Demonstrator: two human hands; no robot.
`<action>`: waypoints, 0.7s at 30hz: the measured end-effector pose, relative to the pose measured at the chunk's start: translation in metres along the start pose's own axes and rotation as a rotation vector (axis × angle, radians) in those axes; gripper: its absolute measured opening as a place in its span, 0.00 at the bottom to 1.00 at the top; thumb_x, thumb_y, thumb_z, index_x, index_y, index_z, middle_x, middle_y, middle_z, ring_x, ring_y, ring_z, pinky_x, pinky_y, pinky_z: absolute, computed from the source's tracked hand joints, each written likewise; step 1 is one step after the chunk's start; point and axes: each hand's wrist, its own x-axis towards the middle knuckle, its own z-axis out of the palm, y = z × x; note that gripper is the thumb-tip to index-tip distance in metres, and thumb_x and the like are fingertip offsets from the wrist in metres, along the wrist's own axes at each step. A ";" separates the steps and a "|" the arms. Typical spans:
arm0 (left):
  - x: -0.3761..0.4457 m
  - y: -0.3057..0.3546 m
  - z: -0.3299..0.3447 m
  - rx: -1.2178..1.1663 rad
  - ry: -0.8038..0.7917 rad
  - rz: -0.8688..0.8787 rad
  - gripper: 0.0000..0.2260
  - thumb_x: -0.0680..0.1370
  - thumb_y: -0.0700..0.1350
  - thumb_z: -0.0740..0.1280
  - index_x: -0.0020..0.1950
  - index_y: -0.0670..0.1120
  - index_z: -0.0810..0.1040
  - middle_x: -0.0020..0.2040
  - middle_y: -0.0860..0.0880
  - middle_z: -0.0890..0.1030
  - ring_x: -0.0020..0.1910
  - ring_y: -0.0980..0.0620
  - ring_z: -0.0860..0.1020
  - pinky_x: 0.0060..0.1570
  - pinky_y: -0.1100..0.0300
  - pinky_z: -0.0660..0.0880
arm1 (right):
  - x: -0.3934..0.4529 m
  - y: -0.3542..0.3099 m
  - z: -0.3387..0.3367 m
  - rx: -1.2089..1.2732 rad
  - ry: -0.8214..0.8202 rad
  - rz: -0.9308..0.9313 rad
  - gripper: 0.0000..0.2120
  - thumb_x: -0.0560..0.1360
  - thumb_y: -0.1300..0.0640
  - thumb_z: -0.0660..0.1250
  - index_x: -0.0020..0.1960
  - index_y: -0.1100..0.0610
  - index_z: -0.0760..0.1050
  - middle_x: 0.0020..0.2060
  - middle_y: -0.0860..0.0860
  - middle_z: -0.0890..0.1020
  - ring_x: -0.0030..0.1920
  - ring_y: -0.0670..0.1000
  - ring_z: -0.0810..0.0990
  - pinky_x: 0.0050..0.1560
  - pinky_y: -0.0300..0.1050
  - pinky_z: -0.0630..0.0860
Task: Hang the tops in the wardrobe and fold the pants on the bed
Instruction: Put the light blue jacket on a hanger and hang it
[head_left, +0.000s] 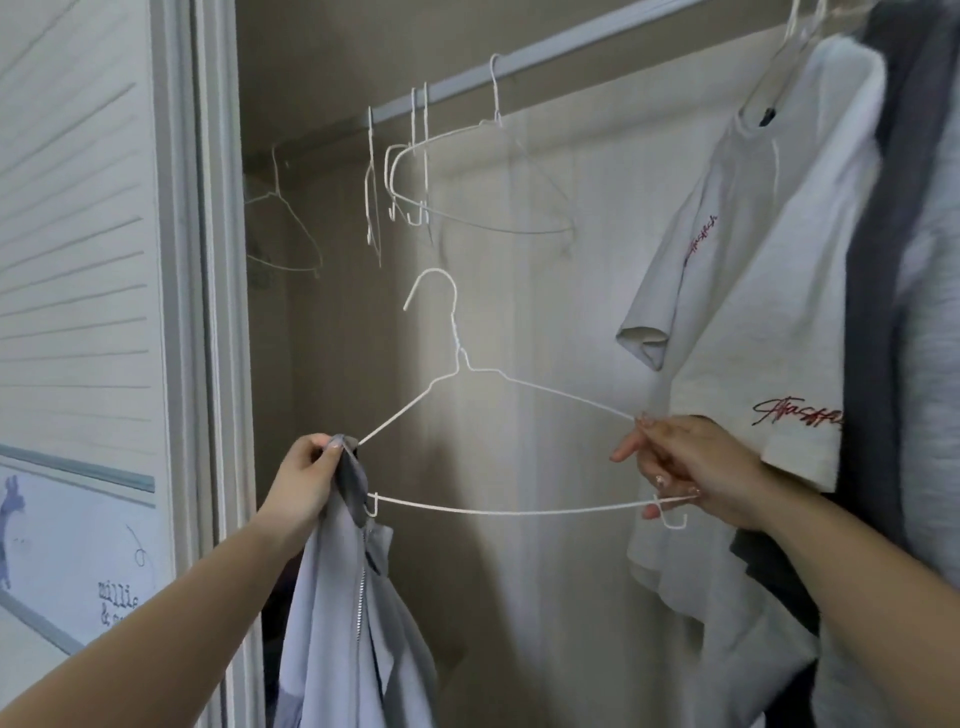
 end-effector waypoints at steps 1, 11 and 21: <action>0.000 0.002 0.001 0.020 -0.041 0.029 0.08 0.82 0.42 0.59 0.44 0.43 0.72 0.40 0.49 0.74 0.40 0.54 0.72 0.41 0.63 0.68 | 0.000 -0.001 -0.001 -0.016 0.003 -0.006 0.19 0.69 0.44 0.62 0.38 0.58 0.83 0.22 0.51 0.67 0.18 0.44 0.59 0.30 0.49 0.79; -0.029 0.055 0.036 0.079 -0.407 0.228 0.06 0.81 0.40 0.60 0.45 0.44 0.71 0.41 0.44 0.71 0.41 0.51 0.68 0.47 0.56 0.65 | 0.004 0.010 -0.008 -0.054 -0.088 -0.010 0.19 0.69 0.44 0.63 0.40 0.58 0.83 0.21 0.51 0.65 0.18 0.44 0.60 0.28 0.47 0.78; -0.034 0.071 0.045 -0.076 -0.279 0.306 0.06 0.79 0.39 0.63 0.44 0.46 0.76 0.31 0.59 0.73 0.32 0.64 0.69 0.38 0.73 0.68 | 0.000 0.019 -0.009 0.328 -0.094 0.155 0.33 0.68 0.32 0.56 0.54 0.57 0.82 0.38 0.53 0.81 0.33 0.48 0.78 0.29 0.45 0.77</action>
